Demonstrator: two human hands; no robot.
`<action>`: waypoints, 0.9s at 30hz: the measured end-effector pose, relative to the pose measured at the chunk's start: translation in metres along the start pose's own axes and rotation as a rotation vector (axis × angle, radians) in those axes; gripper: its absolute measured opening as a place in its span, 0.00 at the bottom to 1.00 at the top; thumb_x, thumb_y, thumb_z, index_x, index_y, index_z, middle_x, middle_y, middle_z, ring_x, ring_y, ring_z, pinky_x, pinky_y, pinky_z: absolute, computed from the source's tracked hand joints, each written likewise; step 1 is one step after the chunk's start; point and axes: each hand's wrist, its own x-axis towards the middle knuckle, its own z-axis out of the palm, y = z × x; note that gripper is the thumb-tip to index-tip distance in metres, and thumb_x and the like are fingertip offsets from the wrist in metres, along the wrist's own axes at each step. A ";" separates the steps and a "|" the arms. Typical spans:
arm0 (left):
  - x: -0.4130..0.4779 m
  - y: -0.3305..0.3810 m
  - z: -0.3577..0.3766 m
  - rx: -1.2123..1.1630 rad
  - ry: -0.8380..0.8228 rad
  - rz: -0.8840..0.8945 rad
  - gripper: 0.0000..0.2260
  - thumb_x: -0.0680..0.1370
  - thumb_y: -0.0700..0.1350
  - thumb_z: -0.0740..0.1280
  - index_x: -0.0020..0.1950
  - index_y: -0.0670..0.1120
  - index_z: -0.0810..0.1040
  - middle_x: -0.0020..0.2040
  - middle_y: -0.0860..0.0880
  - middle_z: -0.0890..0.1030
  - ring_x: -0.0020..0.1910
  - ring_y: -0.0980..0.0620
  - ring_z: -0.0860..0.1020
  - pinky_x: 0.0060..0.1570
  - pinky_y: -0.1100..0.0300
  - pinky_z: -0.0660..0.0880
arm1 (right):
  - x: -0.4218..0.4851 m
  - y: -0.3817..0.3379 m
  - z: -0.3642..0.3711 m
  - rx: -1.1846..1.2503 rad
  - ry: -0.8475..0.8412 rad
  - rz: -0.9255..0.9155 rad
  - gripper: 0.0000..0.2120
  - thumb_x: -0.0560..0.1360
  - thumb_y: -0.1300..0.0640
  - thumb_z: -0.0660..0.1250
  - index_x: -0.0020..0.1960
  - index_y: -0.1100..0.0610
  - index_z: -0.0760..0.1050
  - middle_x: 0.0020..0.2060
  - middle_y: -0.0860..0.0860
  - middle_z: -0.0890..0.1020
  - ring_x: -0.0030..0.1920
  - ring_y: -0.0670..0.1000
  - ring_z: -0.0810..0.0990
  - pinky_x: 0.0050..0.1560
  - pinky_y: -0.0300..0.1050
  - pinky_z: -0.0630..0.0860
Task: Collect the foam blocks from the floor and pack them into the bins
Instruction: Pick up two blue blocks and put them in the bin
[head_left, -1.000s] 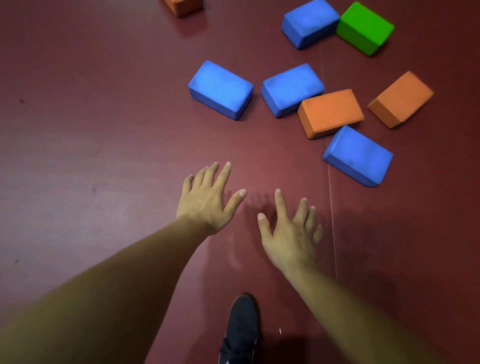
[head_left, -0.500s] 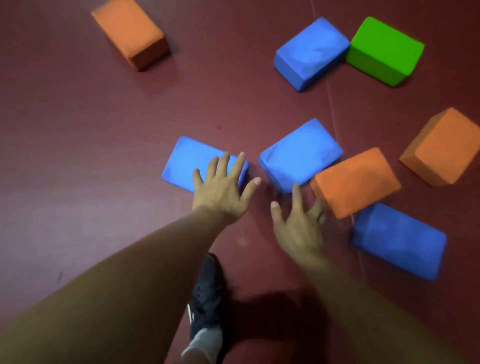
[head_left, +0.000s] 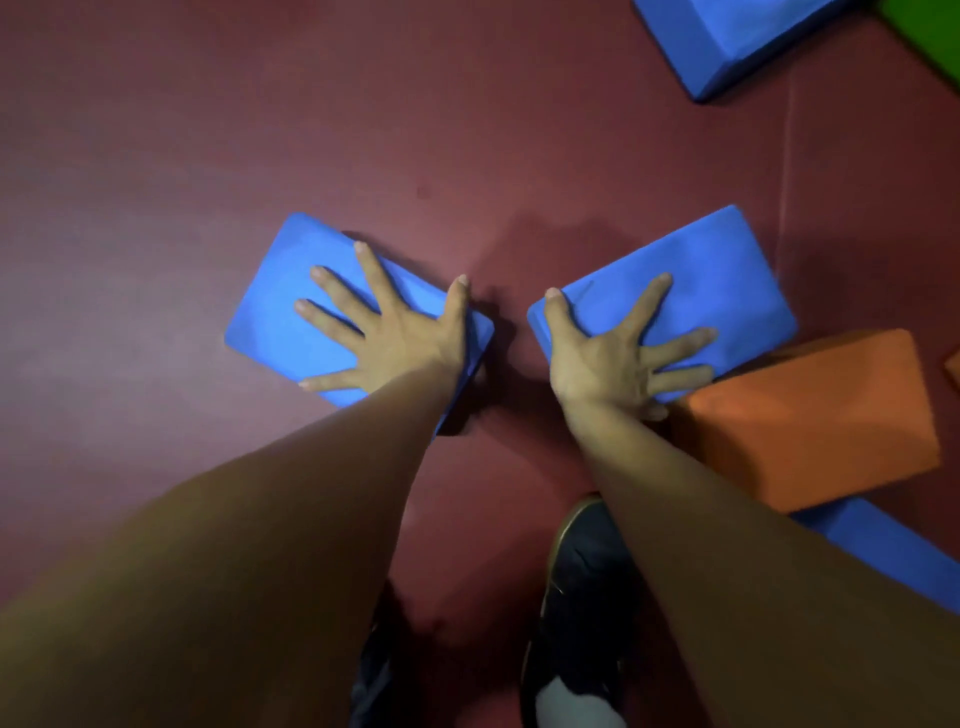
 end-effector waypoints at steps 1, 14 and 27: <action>-0.001 -0.001 0.001 0.012 0.000 0.008 0.46 0.70 0.78 0.56 0.81 0.62 0.40 0.83 0.52 0.37 0.81 0.43 0.35 0.63 0.17 0.43 | 0.001 0.001 0.000 -0.027 0.003 -0.039 0.54 0.64 0.21 0.64 0.80 0.34 0.41 0.81 0.58 0.37 0.79 0.69 0.37 0.69 0.76 0.56; 0.003 -0.078 -0.021 0.001 -0.034 0.020 0.61 0.55 0.87 0.58 0.79 0.64 0.35 0.81 0.46 0.31 0.80 0.42 0.33 0.64 0.18 0.46 | 0.009 -0.001 -0.014 -0.462 -0.092 -0.583 0.60 0.57 0.16 0.65 0.78 0.30 0.37 0.79 0.60 0.33 0.78 0.71 0.36 0.69 0.80 0.51; -0.013 -0.124 -0.140 -0.045 0.022 0.076 0.56 0.62 0.76 0.66 0.80 0.63 0.38 0.81 0.52 0.32 0.80 0.41 0.36 0.66 0.28 0.60 | -0.106 -0.056 -0.059 -0.640 -0.067 -0.855 0.52 0.64 0.23 0.67 0.79 0.31 0.42 0.81 0.58 0.39 0.78 0.69 0.47 0.69 0.72 0.57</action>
